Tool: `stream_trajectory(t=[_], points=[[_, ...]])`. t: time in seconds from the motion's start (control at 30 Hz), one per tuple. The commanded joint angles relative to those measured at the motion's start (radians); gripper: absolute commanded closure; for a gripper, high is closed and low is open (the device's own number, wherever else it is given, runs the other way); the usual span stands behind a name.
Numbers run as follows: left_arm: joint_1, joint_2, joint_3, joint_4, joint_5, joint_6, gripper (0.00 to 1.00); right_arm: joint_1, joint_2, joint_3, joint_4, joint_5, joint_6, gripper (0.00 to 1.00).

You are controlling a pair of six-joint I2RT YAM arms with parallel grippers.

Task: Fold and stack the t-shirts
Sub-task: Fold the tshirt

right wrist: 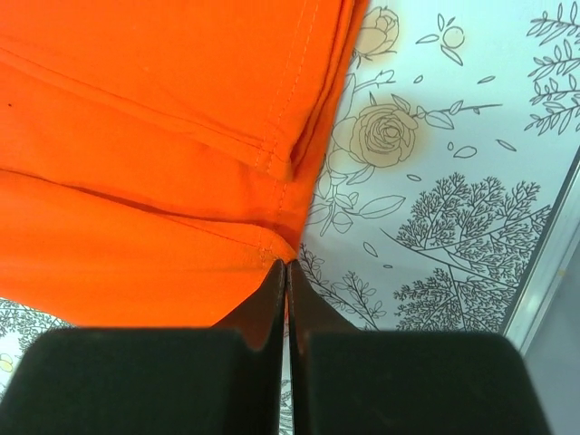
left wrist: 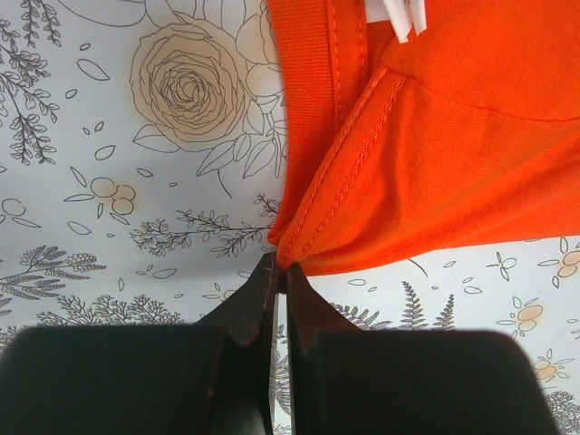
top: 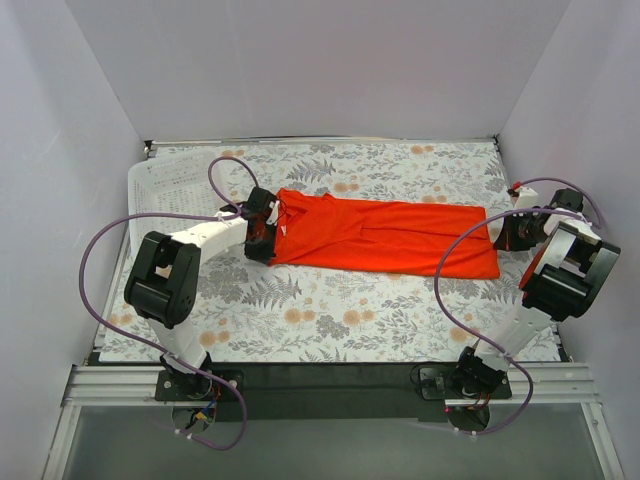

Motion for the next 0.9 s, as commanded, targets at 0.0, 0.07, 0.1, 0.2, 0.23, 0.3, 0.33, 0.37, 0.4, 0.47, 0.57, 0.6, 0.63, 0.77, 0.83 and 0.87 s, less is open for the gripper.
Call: stream_trajectory(t=[0.0,0.07,0.1,0.2,0.23,0.3,0.33,0.37,0.4,0.47,0.57,0.6,0.63,0.77,0.83,0.87], points=[[0.010,0.008,-0.007,-0.008,-0.031,0.002,1.00,-0.010,-0.032,0.009,0.037,-0.044,0.014,0.99],[0.010,0.004,-0.005,-0.008,-0.036,0.003,1.00,-0.010,-0.020,0.010,0.040,-0.046,0.014,0.99],[0.010,0.004,-0.005,-0.008,-0.037,0.003,1.00,-0.010,-0.015,0.012,0.042,-0.043,0.014,0.99],[0.010,0.001,-0.004,-0.008,-0.031,0.002,1.00,-0.010,-0.001,0.013,0.047,-0.030,0.017,0.99],[0.010,-0.005,-0.001,-0.008,-0.028,0.000,1.00,-0.010,0.005,0.015,0.048,-0.027,0.019,0.97],[0.010,-0.018,0.001,-0.002,-0.029,-0.001,0.97,-0.010,0.005,0.018,0.050,-0.004,0.019,0.93],[0.010,-0.025,0.001,0.000,-0.033,-0.003,0.90,-0.009,0.003,0.023,0.050,0.002,0.020,0.91],[0.010,-0.044,0.000,0.003,-0.034,-0.005,0.85,-0.010,-0.001,0.024,0.051,0.009,0.020,0.88],[0.010,-0.056,0.000,0.012,-0.034,-0.008,0.81,-0.010,-0.004,0.026,0.053,0.025,0.022,0.82],[0.010,-0.099,0.000,0.021,-0.019,-0.012,0.68,-0.009,-0.020,0.038,0.053,0.036,0.022,0.77],[0.010,-0.151,0.007,0.041,0.010,-0.023,0.57,-0.003,-0.059,0.036,0.051,0.049,0.005,0.69],[0.010,-0.186,0.010,0.052,0.027,-0.029,0.56,0.000,-0.070,0.036,0.051,0.051,0.000,0.66],[0.010,-0.205,0.015,0.056,0.058,-0.031,0.55,0.005,-0.093,0.030,0.045,0.049,-0.004,0.66],[0.010,-0.255,0.044,0.061,0.113,-0.057,0.54,0.033,-0.141,0.021,0.013,0.043,-0.044,0.59],[0.010,-0.271,0.058,0.059,0.118,-0.066,0.53,0.036,-0.173,0.016,-0.013,0.022,-0.067,0.58],[0.010,-0.266,0.065,0.058,0.122,-0.064,0.53,0.037,-0.184,0.006,-0.025,0.011,-0.076,0.57]])
